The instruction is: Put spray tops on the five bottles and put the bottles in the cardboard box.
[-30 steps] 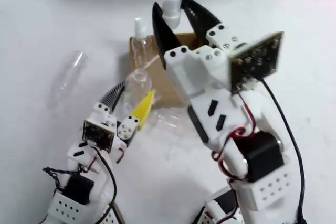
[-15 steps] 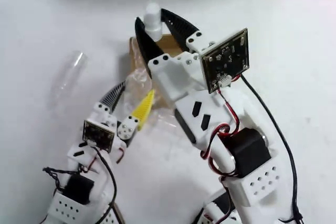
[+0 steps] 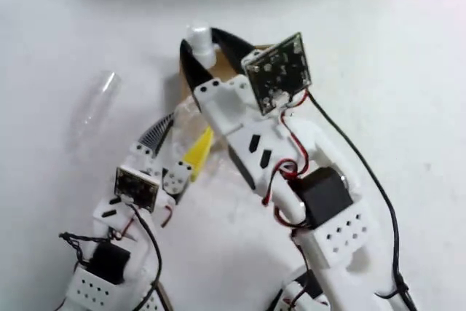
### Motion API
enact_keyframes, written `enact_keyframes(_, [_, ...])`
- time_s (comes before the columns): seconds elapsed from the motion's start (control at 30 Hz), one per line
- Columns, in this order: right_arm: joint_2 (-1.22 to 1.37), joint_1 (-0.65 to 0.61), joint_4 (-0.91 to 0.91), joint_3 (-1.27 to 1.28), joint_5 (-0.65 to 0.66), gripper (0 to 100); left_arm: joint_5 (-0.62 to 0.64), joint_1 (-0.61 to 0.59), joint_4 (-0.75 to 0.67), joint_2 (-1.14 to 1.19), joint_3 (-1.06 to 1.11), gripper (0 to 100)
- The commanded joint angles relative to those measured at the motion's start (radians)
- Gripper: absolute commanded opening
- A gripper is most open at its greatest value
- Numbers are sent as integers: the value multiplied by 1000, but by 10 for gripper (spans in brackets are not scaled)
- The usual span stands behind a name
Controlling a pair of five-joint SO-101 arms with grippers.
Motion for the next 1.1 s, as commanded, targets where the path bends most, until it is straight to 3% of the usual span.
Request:
enact_keyframes(0.0, [1, -35, -16, 12, -8, 15, -6, -8, -35, -16, -2, 20])
enact_keyframes(0.47, [2, -85, 102, 71, -8, 26, -6, -8, -35, -16, -2, 20])
enact_keyframes(0.63, [2, -85, 159, 69, -5, 165, -6, -8, -35, -16, -2, 20])
enact_keyframes(0.73, [1, -84, 177, 66, 0, 195, -6, -8, -35, -16, -2, 20])
enact_keyframes(1.07, [2, -79, 306, -195, -6, 195, -6, -8, -35, -16, -2, 20])
